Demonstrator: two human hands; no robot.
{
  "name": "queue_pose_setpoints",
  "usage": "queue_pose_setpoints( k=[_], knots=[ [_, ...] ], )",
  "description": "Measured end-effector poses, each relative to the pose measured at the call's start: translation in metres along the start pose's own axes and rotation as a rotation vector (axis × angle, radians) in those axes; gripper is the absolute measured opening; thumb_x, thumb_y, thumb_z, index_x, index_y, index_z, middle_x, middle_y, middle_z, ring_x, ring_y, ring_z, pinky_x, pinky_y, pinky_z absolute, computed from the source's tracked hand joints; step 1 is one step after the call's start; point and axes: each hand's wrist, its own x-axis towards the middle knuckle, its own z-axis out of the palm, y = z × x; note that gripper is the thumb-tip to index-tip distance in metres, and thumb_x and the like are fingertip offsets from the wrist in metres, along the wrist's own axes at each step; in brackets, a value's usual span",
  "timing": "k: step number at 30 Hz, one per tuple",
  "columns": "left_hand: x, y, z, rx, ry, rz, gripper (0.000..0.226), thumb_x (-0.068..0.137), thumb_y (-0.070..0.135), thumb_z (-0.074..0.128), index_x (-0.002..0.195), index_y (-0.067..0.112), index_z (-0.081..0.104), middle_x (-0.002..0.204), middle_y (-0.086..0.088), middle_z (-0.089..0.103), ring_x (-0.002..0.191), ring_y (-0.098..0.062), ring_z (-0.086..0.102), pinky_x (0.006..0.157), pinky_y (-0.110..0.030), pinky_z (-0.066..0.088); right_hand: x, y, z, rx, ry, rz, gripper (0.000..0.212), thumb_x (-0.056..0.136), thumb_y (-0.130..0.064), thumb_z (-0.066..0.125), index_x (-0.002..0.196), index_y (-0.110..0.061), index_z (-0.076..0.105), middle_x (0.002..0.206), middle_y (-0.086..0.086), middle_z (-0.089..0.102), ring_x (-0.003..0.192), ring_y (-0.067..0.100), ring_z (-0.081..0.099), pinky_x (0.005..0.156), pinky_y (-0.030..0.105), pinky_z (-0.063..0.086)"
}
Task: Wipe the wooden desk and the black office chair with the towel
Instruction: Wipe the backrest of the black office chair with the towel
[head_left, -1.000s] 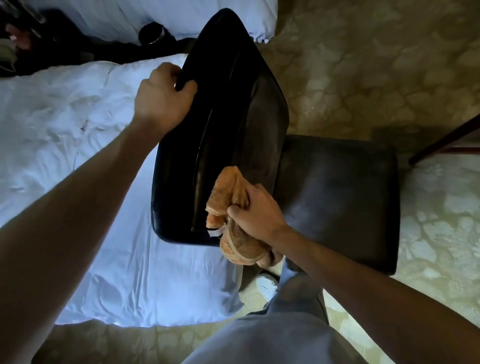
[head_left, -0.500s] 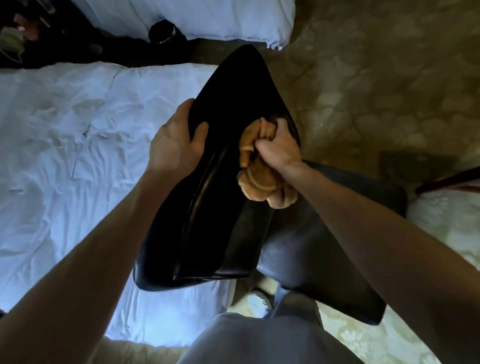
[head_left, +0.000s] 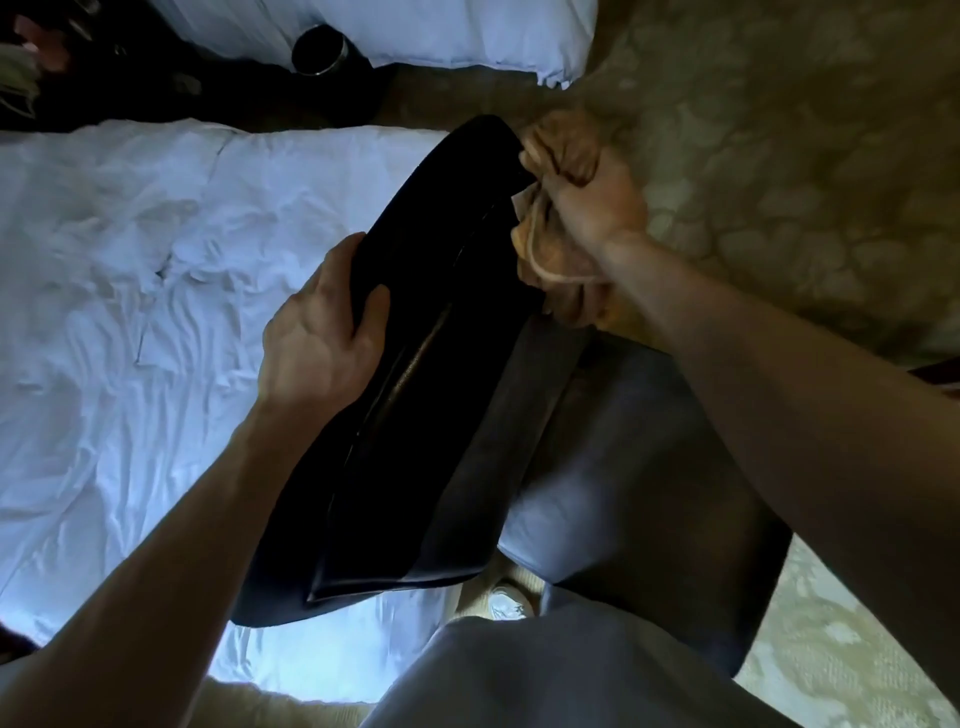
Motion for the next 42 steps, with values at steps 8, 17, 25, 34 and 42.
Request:
queue_pose_setpoints(
  k=[8, 17, 25, 34, 42],
  knots=[
    [0.006, -0.006, 0.004, 0.119, 0.050, 0.111, 0.042, 0.104, 0.027, 0.041, 0.139, 0.005, 0.047, 0.108, -0.016, 0.069, 0.084, -0.041, 0.064, 0.088, -0.052, 0.047, -0.067, 0.039, 0.031, -0.207, -0.032, -0.018, 0.063, 0.097, -0.043, 0.058, 0.148, -0.010, 0.043, 0.143, 0.017, 0.049, 0.127, 0.037, 0.053, 0.105, 0.041, 0.043],
    [0.005, -0.004, 0.005, 0.170, 0.067, 0.113, 0.036, 0.105, 0.026, 0.044, 0.135, 0.005, 0.049, 0.109, -0.018, 0.068, 0.089, -0.046, 0.062, 0.087, -0.050, 0.045, -0.200, 0.062, 0.077, -0.251, -0.176, -0.061, 0.069, 0.098, -0.039, 0.060, 0.155, -0.016, 0.030, 0.131, 0.017, 0.045, 0.104, 0.042, 0.063, 0.082, 0.041, 0.050],
    [-0.004, 0.001, 0.000, 0.110, 0.010, 0.002, 0.044, 0.105, 0.032, 0.044, 0.144, 0.012, 0.045, 0.127, -0.018, 0.065, 0.114, -0.046, 0.058, 0.100, -0.049, 0.040, -0.284, 0.088, 0.075, -0.429, -0.455, -0.219, 0.069, 0.089, -0.043, 0.067, 0.150, -0.021, 0.042, 0.127, 0.012, 0.058, 0.108, 0.039, 0.065, 0.091, 0.042, 0.053],
    [-0.059, -0.016, -0.019, -0.011, -0.082, -0.024, 0.066, 0.106, 0.043, 0.048, 0.163, 0.028, 0.020, 0.131, -0.022, 0.065, 0.118, -0.047, 0.060, 0.098, -0.050, 0.046, -0.156, 0.075, -0.012, -0.170, -0.056, -0.023, 0.075, 0.077, -0.064, 0.063, 0.141, -0.028, 0.052, 0.134, 0.013, 0.060, 0.125, 0.035, 0.058, 0.100, 0.033, 0.045],
    [-0.098, -0.033, -0.022, -0.097, -0.126, -0.121, 0.073, 0.104, 0.045, 0.051, 0.162, 0.046, 0.007, 0.137, -0.012, 0.064, 0.107, -0.033, 0.066, 0.086, -0.031, 0.050, -0.094, 0.056, 0.012, 0.045, -0.018, -0.031, 0.063, 0.076, -0.038, 0.071, 0.136, -0.020, 0.060, 0.125, 0.004, 0.066, 0.120, 0.023, 0.062, 0.103, 0.035, 0.049]
  ],
)
